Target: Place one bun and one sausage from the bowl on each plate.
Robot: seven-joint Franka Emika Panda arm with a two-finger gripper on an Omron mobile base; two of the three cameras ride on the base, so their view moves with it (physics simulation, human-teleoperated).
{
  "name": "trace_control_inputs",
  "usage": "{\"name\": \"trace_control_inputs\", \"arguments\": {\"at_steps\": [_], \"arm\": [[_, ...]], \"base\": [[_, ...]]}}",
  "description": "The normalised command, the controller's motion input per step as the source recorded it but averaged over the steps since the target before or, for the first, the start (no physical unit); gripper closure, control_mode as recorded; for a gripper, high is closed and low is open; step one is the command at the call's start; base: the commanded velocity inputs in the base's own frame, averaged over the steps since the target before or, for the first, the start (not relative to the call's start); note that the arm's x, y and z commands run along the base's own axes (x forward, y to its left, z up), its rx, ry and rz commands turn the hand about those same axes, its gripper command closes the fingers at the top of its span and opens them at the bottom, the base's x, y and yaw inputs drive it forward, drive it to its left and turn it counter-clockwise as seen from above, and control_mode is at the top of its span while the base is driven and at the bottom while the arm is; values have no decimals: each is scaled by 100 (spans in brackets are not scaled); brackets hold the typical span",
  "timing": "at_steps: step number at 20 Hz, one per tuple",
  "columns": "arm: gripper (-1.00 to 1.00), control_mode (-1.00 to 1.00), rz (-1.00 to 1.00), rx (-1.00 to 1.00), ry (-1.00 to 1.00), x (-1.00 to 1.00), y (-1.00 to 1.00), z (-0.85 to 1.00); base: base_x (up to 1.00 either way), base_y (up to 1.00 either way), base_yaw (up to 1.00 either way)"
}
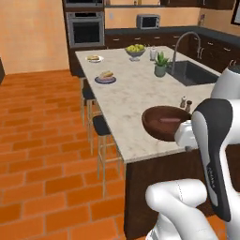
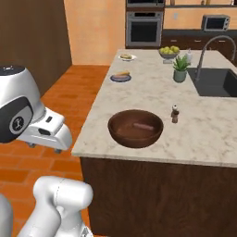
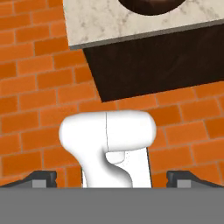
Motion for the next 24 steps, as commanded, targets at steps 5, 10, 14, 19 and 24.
{"name": "trace_control_inputs", "arguments": {"at_steps": [5,10,14,19,24], "arm": [[-100,100,0,0,0,0,0,0],[-100,100,0,0,0,0,0,0],[-100,100,0,0,0,0,0,0],[-100,100,0,0,0,0,0,0],[-100,100,0,0,0,0,0,0]], "base": [[23,-74,22],[59,-35,18],[24,-53,22],[30,-36,6],[43,-19,2]]}}
